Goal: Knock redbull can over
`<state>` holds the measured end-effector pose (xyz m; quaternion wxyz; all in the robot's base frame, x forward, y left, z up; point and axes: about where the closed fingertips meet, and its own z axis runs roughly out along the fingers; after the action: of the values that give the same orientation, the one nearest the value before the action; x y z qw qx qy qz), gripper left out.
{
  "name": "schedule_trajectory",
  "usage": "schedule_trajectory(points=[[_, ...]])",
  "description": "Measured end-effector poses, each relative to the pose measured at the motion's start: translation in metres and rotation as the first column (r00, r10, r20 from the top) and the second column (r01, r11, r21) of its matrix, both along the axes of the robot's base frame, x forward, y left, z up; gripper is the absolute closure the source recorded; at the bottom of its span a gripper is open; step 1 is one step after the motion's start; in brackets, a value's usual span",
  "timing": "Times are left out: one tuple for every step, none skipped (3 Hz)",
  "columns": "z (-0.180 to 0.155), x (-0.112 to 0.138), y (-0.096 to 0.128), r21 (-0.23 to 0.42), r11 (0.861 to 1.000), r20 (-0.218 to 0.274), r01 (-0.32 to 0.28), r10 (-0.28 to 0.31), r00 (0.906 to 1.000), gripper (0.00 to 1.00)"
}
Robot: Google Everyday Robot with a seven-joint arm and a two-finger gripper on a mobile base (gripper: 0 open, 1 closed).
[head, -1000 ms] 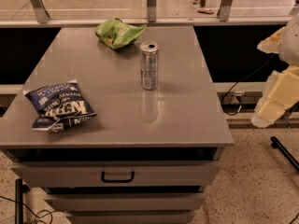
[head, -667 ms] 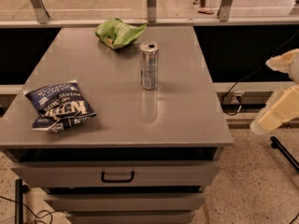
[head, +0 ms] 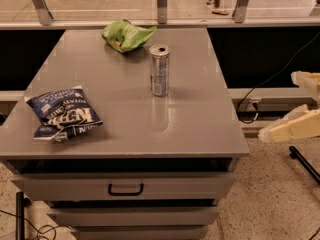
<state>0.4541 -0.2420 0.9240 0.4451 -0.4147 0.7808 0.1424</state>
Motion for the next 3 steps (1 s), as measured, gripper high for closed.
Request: schedule_trajectory(points=[[0.02,0.0,0.019,0.189,0.982,0.081,0.008,-0.024,0.9964,0.0],[0.042,-0.001,0.032,0.274,0.962,0.098,-0.003,-0.025,0.9948,0.0],[0.041,-0.001,0.032,0.272,0.962,0.098,-0.003,-0.024,0.9949,0.0]])
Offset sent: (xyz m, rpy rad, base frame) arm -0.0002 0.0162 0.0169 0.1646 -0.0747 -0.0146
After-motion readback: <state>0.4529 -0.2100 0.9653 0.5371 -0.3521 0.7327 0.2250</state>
